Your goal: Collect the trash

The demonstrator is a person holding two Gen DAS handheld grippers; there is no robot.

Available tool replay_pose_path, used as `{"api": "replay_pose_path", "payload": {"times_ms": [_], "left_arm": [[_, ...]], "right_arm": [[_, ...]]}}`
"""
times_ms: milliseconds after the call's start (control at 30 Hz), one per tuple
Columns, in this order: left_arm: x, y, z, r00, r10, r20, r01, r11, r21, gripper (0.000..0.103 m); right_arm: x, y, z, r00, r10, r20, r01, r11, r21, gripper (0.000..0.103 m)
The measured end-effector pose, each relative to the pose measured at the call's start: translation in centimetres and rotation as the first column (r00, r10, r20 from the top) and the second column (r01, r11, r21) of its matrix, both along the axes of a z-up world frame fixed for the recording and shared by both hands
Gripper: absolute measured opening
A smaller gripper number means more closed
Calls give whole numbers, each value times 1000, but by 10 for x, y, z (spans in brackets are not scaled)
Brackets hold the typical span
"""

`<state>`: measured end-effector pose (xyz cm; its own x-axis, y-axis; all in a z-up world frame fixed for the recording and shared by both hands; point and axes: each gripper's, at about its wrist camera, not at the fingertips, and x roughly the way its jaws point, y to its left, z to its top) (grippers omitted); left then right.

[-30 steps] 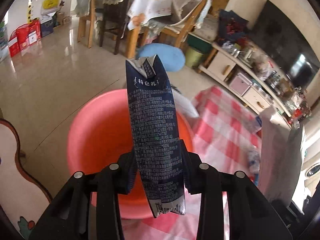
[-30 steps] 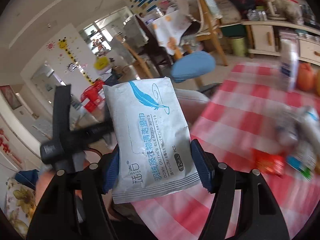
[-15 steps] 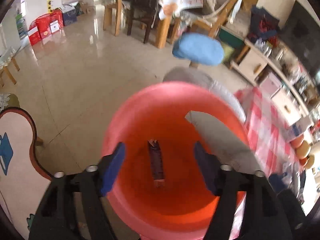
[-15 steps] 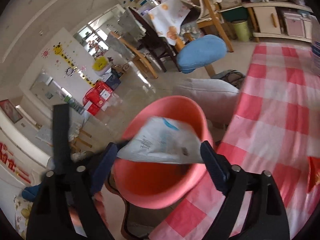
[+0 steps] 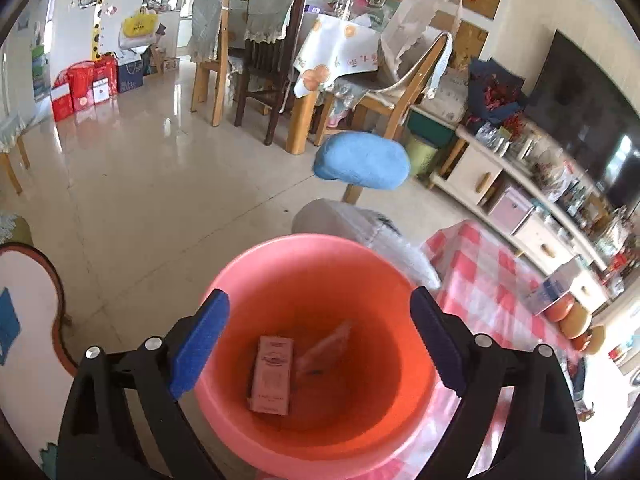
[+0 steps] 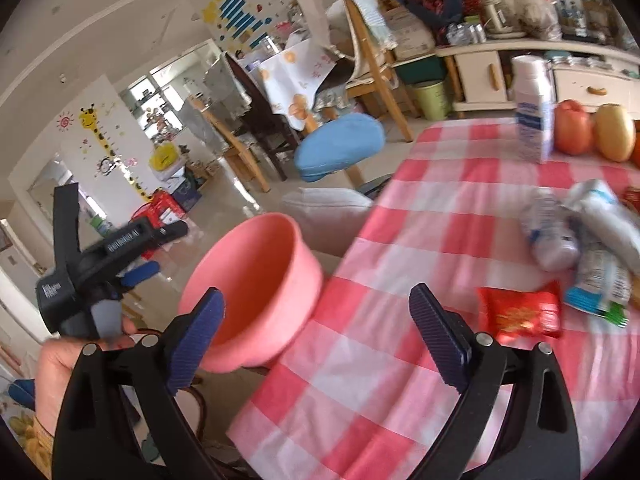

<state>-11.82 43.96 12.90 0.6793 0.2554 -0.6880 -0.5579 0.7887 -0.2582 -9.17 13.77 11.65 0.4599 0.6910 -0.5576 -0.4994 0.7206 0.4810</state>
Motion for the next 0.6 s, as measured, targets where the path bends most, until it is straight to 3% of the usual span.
{"api": "replay_pose_path", "payload": {"times_ms": [267,400,500,600], "left_arm": [[-3,-25,13,980,-51,190,61,997,-46,91],[5,-57,25,960,-163,228,153,986,62,95],[9,-90,34,924,-283,258,244,954,175,96],[17,-122,39,897,-377,231,316,913,259,96]], "right_arm": [[-19,-35,-5,991,-51,124,65,991,-119,96],[-27,-51,-8,976,-69,206,107,978,-177,99],[-30,-65,-9,967,-79,242,131,970,-205,99],[-32,-79,-7,958,-95,269,156,964,-215,99]]}}
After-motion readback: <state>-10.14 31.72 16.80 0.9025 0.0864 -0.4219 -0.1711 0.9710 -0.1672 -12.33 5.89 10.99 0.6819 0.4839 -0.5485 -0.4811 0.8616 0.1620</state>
